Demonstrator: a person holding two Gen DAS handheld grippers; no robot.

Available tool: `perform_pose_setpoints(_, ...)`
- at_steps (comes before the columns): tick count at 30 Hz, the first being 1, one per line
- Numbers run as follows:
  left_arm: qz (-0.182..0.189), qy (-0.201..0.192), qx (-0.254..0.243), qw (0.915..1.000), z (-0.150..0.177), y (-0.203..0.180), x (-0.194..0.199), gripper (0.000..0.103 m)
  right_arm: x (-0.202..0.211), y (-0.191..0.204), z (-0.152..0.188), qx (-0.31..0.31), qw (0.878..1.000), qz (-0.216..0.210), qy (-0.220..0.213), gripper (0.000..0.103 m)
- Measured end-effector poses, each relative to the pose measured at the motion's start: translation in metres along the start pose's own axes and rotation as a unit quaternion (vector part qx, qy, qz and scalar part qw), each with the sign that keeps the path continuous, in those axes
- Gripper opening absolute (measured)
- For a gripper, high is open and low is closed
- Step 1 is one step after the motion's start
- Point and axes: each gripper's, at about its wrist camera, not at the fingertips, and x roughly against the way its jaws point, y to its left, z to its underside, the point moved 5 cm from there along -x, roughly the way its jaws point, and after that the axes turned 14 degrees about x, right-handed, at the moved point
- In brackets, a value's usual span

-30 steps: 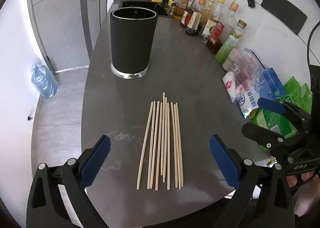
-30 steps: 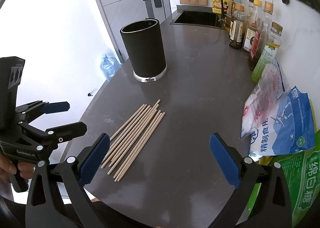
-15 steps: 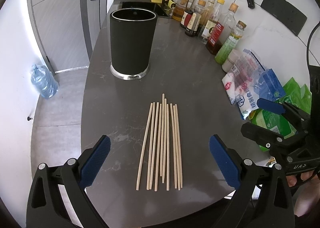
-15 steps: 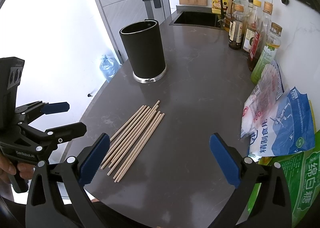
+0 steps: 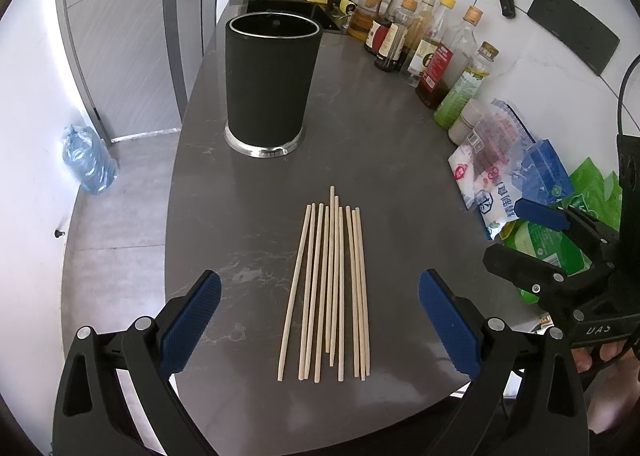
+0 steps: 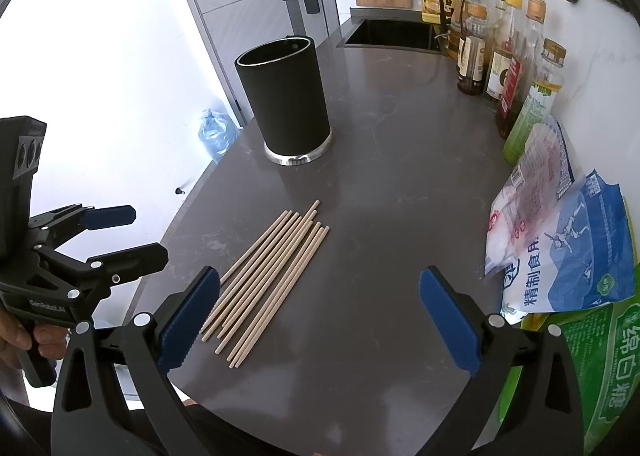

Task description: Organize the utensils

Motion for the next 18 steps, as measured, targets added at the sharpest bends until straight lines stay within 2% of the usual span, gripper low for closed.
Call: perform_pose_setpoints(18,-0.002,0.0,-0.01,0.9999,-0.0033,-0.0013,0.0015,0.096,0.0002,0.0018,-0.0032,0.002,1.0,-0.001,-0.004,0.099)
